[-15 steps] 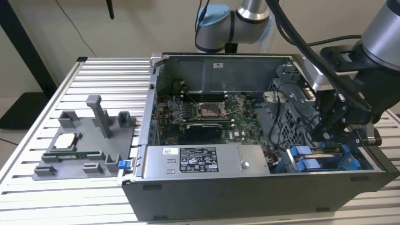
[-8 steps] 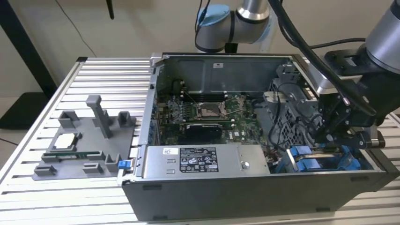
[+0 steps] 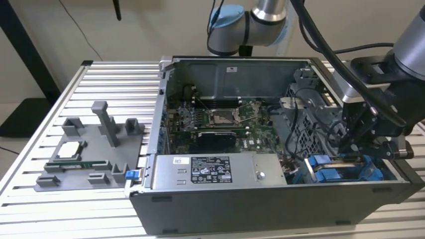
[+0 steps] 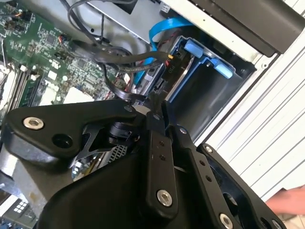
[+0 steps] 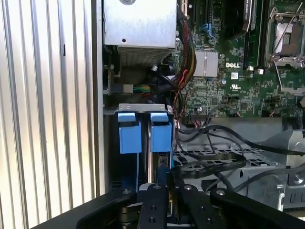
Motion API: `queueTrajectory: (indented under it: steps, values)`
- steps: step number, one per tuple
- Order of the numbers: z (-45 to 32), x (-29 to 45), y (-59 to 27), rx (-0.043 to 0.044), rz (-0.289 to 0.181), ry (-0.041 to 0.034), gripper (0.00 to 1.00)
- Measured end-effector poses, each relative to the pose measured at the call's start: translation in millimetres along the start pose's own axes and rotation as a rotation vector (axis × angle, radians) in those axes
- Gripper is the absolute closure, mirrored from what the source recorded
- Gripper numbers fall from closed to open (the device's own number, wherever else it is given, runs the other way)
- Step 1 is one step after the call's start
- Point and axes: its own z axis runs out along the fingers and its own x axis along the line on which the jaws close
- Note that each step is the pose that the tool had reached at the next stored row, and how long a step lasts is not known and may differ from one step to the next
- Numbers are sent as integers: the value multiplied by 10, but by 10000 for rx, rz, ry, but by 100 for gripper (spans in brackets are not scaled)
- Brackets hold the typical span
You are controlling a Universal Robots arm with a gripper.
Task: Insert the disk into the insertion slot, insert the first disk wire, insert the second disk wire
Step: 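Insert the second disk wire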
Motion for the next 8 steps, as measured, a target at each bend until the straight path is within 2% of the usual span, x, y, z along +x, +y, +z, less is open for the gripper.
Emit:
queueTrajectory:
  steps: [4,8]
  values:
    - [23,2,-38,29,-6,-1,100]
    - [48,6,-42,134,-22,-3,100]
